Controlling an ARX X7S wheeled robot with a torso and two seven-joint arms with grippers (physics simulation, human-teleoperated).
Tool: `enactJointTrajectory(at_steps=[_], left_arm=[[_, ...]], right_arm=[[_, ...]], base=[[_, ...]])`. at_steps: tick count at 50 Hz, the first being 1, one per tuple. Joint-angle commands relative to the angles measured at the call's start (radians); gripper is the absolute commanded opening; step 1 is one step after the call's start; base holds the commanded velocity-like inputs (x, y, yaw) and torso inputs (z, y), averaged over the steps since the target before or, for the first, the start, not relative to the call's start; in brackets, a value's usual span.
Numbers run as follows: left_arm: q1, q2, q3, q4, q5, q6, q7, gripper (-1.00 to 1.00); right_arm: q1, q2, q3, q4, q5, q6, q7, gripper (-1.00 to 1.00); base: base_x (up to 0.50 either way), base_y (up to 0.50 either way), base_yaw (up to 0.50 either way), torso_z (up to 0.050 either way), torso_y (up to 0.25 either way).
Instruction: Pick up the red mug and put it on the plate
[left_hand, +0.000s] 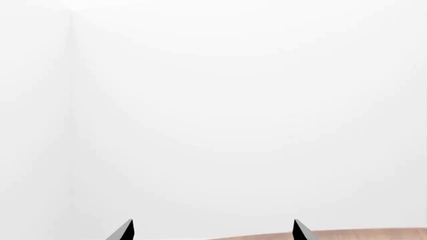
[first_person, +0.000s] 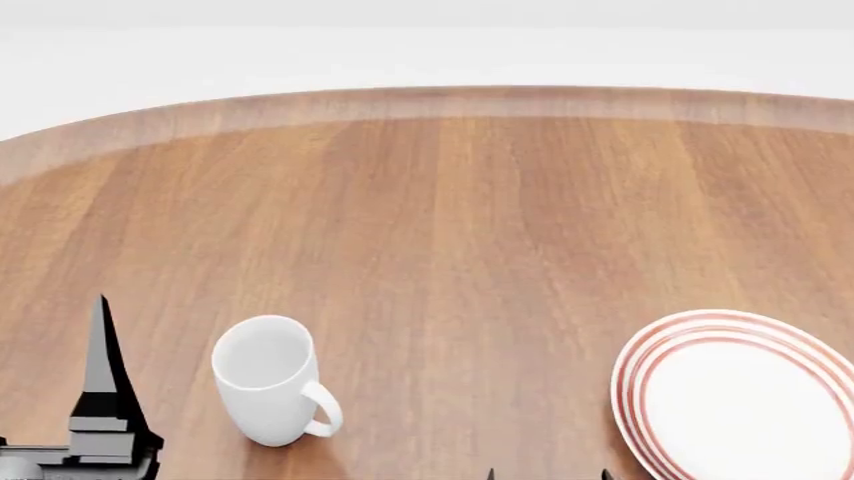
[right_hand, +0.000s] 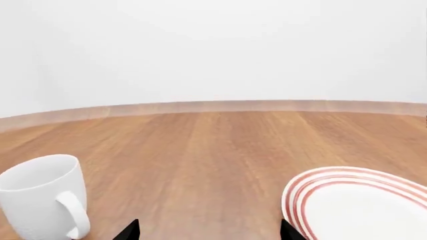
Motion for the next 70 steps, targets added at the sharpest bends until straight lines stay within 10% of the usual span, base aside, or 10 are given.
enactJointTrajectory(at_steps=[1, 28, 70], left_arm=[[-0.005, -0.003, -0.001, 0.011, -0.009, -0.014, -0.003, 1.0], [-0.014, 0.0, 0.016, 0.011, -0.01, -0.022, -0.012, 1.0], [-0.018, -0.019, 0.006, 0.056, -0.032, -0.039, -0.026, 1.0]], right_arm=[[-0.053, 0.044, -0.028, -0.117, -0.05, 0.033, 0.027, 1.0], [-0.403, 0.295, 0.041, -0.632, -0.04, 0.133, 0.111, 1.0], [-0.613, 0.241, 0.039, -0.243, -0.147, -0.426, 0.076, 1.0]], base=[[0.0, 0.0, 0.0, 0.0, 0.0], [0.0, 0.0, 0.0, 0.0, 0.0], [0.0, 0.0, 0.0, 0.0, 0.0]])
